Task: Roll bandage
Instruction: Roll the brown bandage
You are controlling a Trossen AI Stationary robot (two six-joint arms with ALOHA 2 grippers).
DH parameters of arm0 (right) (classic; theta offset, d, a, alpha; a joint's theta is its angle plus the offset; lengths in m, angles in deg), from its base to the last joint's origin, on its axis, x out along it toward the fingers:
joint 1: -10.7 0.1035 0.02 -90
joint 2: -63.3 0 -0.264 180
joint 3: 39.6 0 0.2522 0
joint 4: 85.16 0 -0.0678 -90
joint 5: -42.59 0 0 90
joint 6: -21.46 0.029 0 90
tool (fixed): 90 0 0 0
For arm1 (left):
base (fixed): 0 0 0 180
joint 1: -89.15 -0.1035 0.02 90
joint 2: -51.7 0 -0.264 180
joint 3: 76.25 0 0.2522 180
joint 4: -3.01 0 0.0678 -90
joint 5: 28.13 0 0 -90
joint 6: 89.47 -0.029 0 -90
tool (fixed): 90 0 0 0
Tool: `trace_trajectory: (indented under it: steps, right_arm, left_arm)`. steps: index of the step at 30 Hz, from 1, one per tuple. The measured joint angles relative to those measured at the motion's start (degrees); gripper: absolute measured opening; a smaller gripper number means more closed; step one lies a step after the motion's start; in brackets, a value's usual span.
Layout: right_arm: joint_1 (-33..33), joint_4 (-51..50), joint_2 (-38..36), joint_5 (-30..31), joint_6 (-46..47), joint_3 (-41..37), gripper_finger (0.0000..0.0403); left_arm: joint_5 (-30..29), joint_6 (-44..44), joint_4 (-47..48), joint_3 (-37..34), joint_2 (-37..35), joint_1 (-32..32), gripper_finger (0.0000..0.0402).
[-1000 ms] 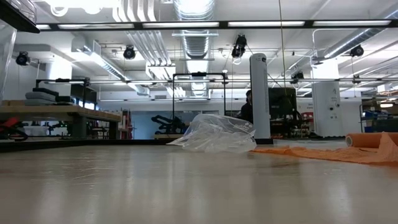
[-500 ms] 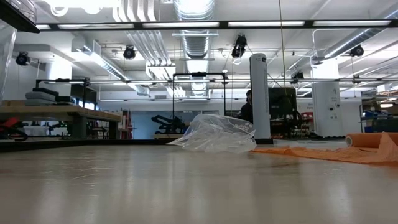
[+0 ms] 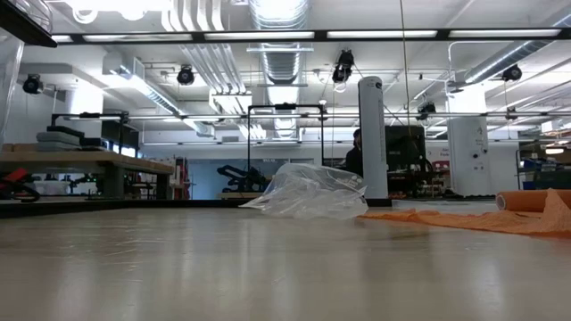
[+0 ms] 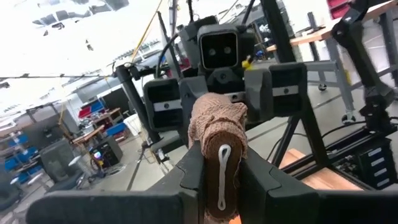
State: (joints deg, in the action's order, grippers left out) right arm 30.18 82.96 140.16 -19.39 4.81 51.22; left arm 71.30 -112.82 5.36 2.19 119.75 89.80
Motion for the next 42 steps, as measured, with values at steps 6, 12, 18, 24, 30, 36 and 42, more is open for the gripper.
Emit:
trace_trajectory:
  steps: [6,12,18,24,30,36,42]
  right_arm:
    - [-1.01,-0.32,-0.04,2.18,-1.62,0.0,0.0104]
    - [-1.09,-1.17,-0.06,1.57,-3.6,0.04,0.0015]
    - [-1.0,-3.85,-1.69,0.25,-1.74,0.26,0.0014]
    - [-0.98,-4.17,-3.73,-1.61,0.41,0.55,0.0009]
    - [-0.98,-5.32,-3.65,-2.8,4.31,0.46,0.001]
    - [-1.03,-6.09,-3.62,-2.71,6.56,0.44,0.0011]
    - [-1.07,-6.33,-3.62,-7.66,8.54,0.44,0.0012]
  left_arm:
    - [-0.46,0.04,-0.22,0.0,0.38,-0.02,0.0047]
    - [-0.81,0.35,0.15,0.0,0.69,0.07,0.0079]
    - [-9.85,-1.15,7.37,0.04,-0.72,0.08,0.0163]
    - [-9.72,-1.06,8.19,0.02,1.04,0.14,0.0242]
    - [-6.25,2.0,1.33,-0.33,4.7,0.08,0.0266]
    - [-5.84,4.98,-5.84,-0.24,9.17,-0.09,0.024]
    - [-12.13,3.93,-11.64,-0.24,13.14,-0.23,0.0189]
